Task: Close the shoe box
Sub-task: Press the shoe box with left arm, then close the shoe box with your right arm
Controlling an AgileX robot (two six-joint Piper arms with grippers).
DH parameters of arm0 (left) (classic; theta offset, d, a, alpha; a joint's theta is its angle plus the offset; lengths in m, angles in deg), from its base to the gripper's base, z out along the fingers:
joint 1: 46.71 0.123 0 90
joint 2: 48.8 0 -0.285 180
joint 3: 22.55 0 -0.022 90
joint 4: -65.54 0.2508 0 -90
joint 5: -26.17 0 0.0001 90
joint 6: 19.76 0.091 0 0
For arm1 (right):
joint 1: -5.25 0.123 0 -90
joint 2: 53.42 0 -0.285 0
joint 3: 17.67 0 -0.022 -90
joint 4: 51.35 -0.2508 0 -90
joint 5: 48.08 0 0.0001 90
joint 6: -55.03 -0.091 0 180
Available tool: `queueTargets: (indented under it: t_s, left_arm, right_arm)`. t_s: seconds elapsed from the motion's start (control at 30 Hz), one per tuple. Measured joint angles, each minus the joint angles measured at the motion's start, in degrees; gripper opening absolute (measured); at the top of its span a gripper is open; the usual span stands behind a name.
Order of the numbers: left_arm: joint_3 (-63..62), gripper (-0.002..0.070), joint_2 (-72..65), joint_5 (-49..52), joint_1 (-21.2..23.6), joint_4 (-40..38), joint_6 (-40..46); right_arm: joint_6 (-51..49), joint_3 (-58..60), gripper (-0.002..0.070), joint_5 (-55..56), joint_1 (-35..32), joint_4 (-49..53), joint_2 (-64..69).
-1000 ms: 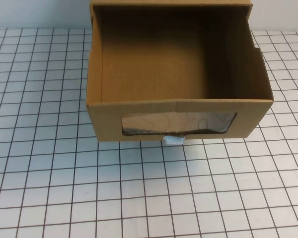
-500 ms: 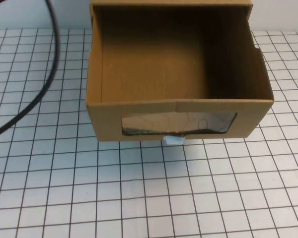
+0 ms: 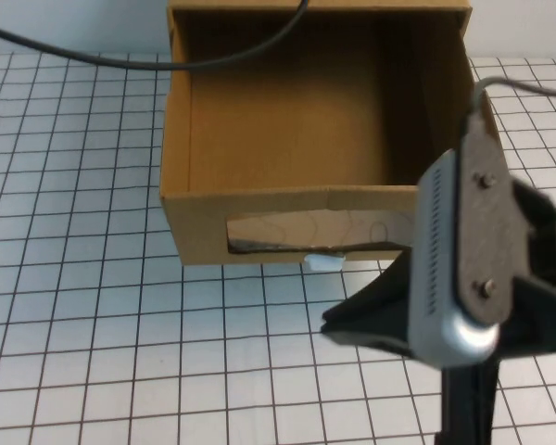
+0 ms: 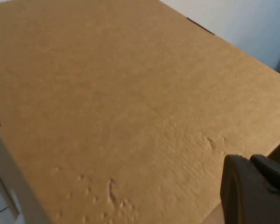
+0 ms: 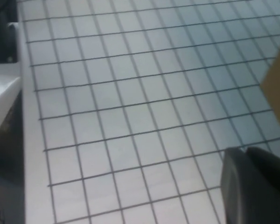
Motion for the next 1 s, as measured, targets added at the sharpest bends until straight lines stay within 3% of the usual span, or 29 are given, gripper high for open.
queueTargets:
  t_s: [0.17, 0.33, 0.73, 1.0]
  left_arm:
    - [-15.65, -0.0005, -13.92, 8.33, 0.00, -3.67, -1.03]
    - [-25.01, -0.0006, -23.47, 12.54, 0.00, -4.71, -5.88]
    - [-26.62, -0.0006, -24.34, 12.77, 0.11, -5.39, -7.08]
    - [-26.62, -0.0006, -24.34, 12.91, 0.33, -5.91, -6.96]
  right_arm:
    - [3.57, 0.64, -0.0014, 1.17, 6.92, 3.70, 4.55]
    - [4.21, 3.33, -0.0014, 7.33, 7.32, 5.54, 9.55]
    - [4.70, -2.87, -0.0014, 10.72, -2.16, 5.08, 26.13]
    - [7.04, -16.29, -0.0014, 9.11, -6.72, 4.97, 35.03]
